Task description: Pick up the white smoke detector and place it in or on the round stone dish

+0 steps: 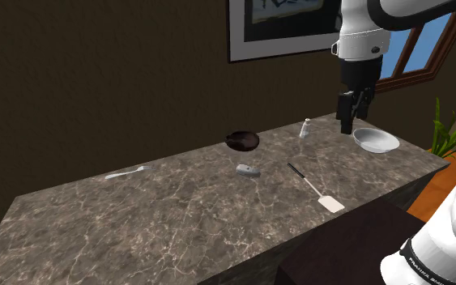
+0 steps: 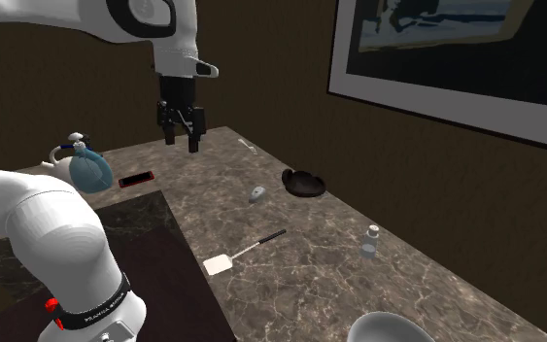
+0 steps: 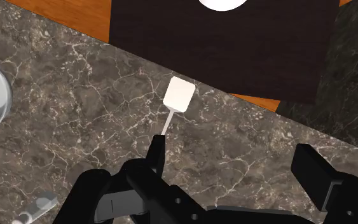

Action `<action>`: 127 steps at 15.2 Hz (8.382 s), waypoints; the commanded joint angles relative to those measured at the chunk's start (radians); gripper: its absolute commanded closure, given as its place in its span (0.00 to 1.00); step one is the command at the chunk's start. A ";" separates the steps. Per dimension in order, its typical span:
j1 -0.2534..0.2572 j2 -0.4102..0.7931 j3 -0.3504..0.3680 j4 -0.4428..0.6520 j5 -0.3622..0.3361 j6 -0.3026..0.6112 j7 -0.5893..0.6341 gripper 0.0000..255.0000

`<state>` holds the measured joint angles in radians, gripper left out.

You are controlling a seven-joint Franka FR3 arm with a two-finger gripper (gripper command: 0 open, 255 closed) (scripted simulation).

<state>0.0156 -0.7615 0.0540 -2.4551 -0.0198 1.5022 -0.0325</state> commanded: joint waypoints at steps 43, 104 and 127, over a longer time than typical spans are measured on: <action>0.034 1.233 0.033 0.371 -0.064 1.054 0.103 0.00; -0.059 1.291 0.007 0.985 -0.021 0.499 -0.068 1.00; -0.088 1.582 -0.008 1.275 -0.024 0.501 -0.118 1.00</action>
<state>-0.0729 0.8206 0.0455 -1.1789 -0.0433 2.0016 -0.1509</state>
